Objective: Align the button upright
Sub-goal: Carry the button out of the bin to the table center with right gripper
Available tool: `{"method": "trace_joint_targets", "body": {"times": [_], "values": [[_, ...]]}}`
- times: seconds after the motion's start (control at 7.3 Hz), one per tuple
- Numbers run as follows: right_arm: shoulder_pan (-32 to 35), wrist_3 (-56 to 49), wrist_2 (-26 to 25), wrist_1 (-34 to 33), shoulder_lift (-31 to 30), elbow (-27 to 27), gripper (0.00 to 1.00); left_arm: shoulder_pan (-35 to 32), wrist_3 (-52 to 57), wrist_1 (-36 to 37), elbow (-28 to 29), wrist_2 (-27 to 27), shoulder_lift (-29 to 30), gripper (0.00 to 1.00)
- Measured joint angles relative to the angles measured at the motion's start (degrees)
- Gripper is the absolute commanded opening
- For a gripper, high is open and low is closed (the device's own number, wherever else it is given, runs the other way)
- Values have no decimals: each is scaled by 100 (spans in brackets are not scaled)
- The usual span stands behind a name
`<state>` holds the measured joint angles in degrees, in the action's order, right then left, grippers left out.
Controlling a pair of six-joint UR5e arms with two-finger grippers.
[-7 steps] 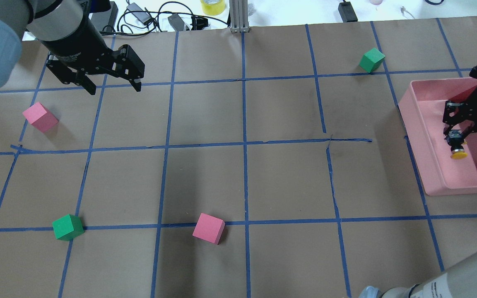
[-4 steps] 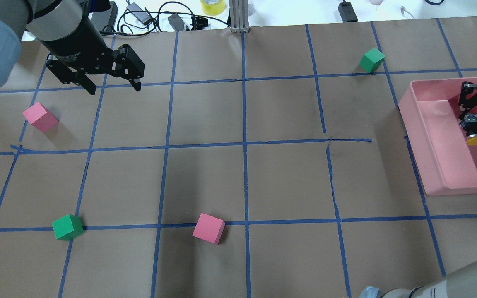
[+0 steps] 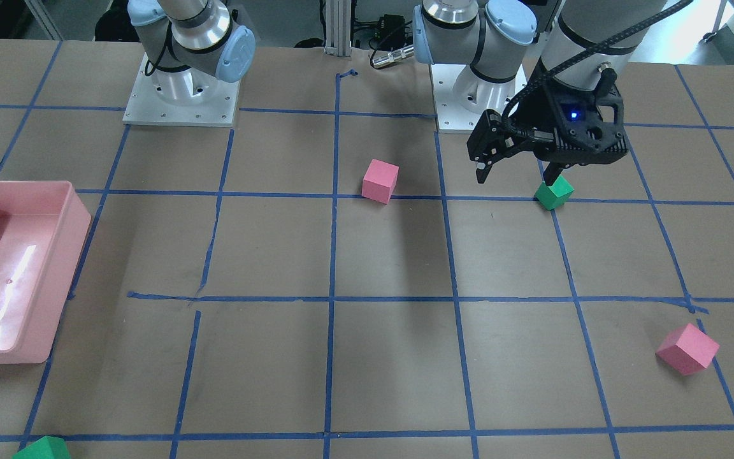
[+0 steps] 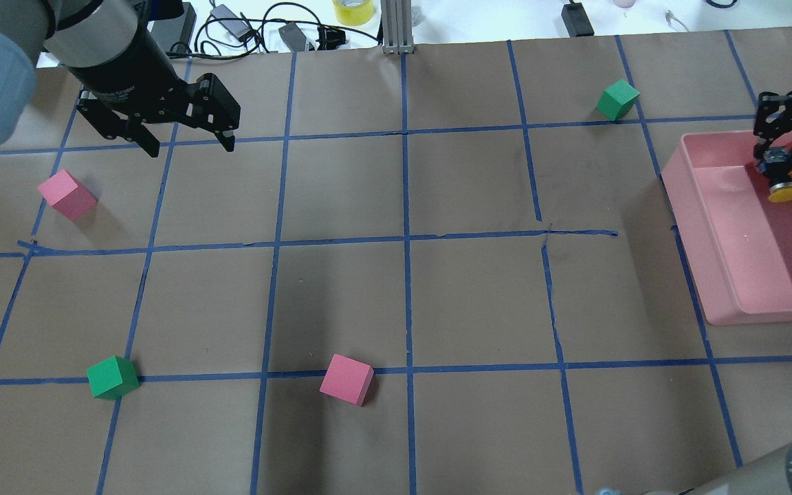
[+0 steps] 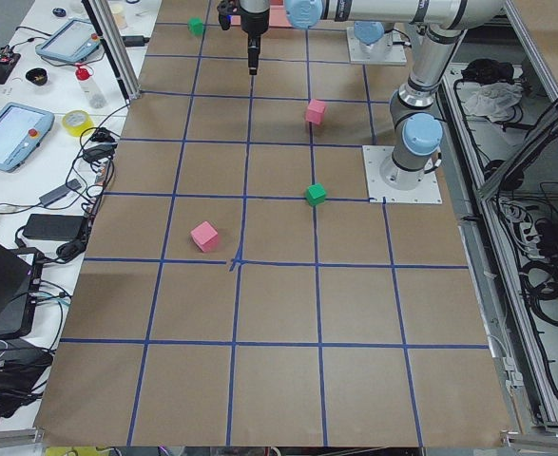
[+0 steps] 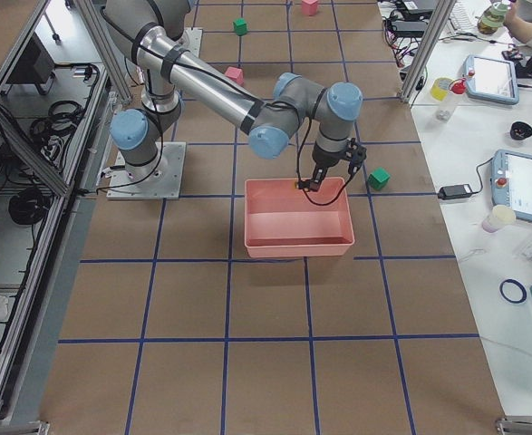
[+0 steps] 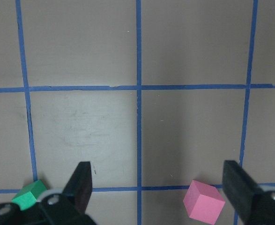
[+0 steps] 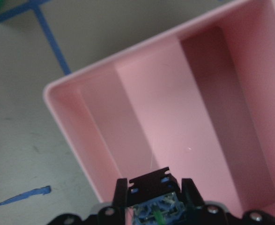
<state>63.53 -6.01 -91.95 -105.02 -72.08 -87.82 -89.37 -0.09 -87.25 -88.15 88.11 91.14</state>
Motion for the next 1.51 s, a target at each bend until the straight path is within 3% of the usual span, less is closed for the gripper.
{"method": "trace_joint_targets", "body": {"times": [0.55, 1.23, 1.51], "values": [[1425, 1298, 162, -90, 182, 152, 0, 1, 0, 0, 0, -4, 0, 100], [3210, 2965, 313, -1157, 969, 276, 0, -2, 0, -6, -8, 2, 0, 100], [3601, 3400, 432, -1469, 1404, 550, 0, 3, 0, -3, -9, 1, 0, 100]]}}
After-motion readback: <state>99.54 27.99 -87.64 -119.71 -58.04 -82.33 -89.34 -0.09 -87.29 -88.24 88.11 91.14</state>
